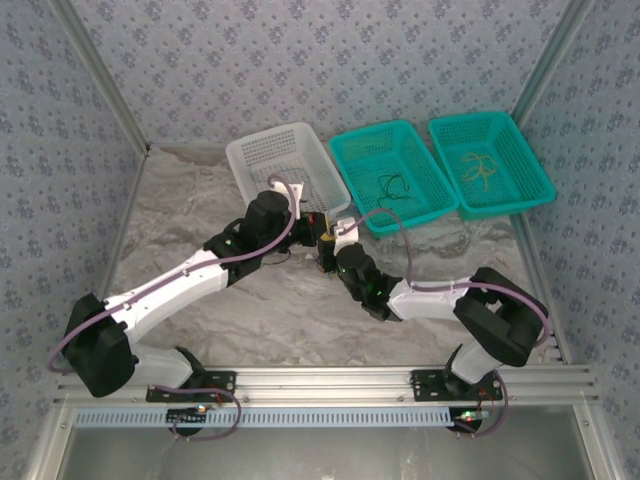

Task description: Untangle the cables

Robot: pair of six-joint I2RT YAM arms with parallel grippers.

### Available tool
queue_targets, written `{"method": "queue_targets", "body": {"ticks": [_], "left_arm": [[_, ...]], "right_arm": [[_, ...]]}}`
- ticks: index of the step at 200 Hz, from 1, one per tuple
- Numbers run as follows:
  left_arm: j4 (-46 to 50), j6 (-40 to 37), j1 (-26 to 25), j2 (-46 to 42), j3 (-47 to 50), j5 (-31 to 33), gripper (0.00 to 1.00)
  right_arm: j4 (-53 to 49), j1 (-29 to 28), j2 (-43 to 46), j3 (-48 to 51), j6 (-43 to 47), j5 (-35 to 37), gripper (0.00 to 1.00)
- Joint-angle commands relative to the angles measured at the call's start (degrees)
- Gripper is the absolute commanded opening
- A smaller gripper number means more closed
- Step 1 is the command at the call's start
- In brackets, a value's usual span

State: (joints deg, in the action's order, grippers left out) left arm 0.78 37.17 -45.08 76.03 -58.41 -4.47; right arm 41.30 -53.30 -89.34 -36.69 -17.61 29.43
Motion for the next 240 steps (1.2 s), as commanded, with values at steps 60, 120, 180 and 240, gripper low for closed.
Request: {"method": "queue_targets", "body": {"ticks": [60, 120, 180, 240], "left_arm": [[-3.09, 0.05, 2.09, -3.84, -1.24, -0.02, 0.0], [-5.6, -0.93, 4.35, -8.94, -1.51, 4.57, 0.0], [-6.12, -4.17, 6.36, -10.81, -2.62, 8.52, 0.0], [-4.32, -7.82, 9.49, -13.51, -5.13, 8.67, 0.0]], "right_arm": [[-11.72, -0.58, -2.85, -1.54, -8.99, 5.91, 0.26], [-17.05, -0.84, -5.69, 0.78, -10.46, 5.6, 0.27], [-19.85, -0.87, -6.59, 1.63, -14.28, 6.38, 0.28], [-26.62, -0.35, -6.85, 1.09, -18.01, 8.97, 0.29]]}}
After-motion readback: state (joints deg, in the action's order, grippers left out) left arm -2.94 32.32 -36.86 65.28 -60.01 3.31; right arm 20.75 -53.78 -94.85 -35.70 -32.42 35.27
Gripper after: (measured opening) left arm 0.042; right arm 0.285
